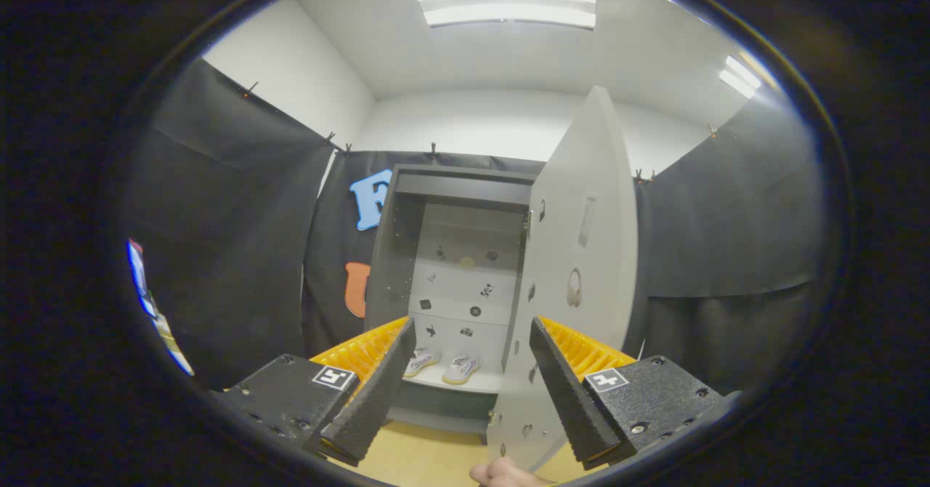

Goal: Open the shoe cabinet door, grab the shoes and put them into the shoe cabinet, then close the shoe cabinet door.

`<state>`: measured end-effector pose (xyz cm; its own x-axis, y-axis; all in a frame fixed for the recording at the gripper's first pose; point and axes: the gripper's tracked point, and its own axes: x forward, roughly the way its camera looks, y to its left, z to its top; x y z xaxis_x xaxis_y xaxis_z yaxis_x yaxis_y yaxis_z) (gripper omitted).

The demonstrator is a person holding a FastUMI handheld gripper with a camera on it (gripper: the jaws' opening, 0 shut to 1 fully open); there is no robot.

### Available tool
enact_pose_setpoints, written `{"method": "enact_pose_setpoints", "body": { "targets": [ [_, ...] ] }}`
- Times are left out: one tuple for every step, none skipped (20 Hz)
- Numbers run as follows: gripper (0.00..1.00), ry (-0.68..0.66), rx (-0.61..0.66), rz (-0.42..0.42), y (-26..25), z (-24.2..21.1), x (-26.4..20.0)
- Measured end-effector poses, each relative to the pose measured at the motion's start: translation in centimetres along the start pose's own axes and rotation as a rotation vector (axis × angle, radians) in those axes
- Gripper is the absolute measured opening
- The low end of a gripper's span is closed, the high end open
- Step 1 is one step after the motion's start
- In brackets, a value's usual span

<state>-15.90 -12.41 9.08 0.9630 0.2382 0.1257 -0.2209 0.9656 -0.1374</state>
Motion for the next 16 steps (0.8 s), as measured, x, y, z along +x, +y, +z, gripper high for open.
{"method": "enact_pose_setpoints", "body": {
  "targets": [
    [1.00,-0.004,-0.005,-0.007,-0.9,0.2,-1.0],
    [1.00,-0.006,-0.006,-0.012,-1.8,0.5,-1.9],
    [1.00,-0.003,-0.010,-0.021,-2.8,0.5,-2.7],
    [1.00,0.003,-0.010,-0.029,-3.7,0.4,-3.2],
    [1.00,0.008,-0.010,-0.039,-4.8,0.4,-3.8],
    [1.00,0.014,-0.010,-0.050,-5.7,0.1,-4.1],
    [1.00,0.025,-0.005,-0.058,-6.5,-0.4,-4.2],
    [0.99,0.040,0.002,-0.062,-7.1,-0.9,-4.4],
    [1.00,0.051,0.011,-0.066,-7.7,-1.2,-4.5],
    [1.00,0.056,0.019,-0.073,-8.5,-1.4,-4.5],
    [1.00,0.058,0.022,-0.080,-9.3,-1.7,-4.5],
    [1.00,0.059,0.024,-0.089,-10.0,-1.9,-4.5],
    [1.00,0.063,0.025,-0.100,-10.8,-2.3,-4.3],
    [1.00,0.066,0.031,-0.108,-11.3,-2.6,-4.2],
    [1.00,0.068,0.038,-0.111,-11.7,-2.9,-4.1],
    [1.00,0.071,0.045,-0.117,-12.1,-3.1,-4.0]
  ]
}}
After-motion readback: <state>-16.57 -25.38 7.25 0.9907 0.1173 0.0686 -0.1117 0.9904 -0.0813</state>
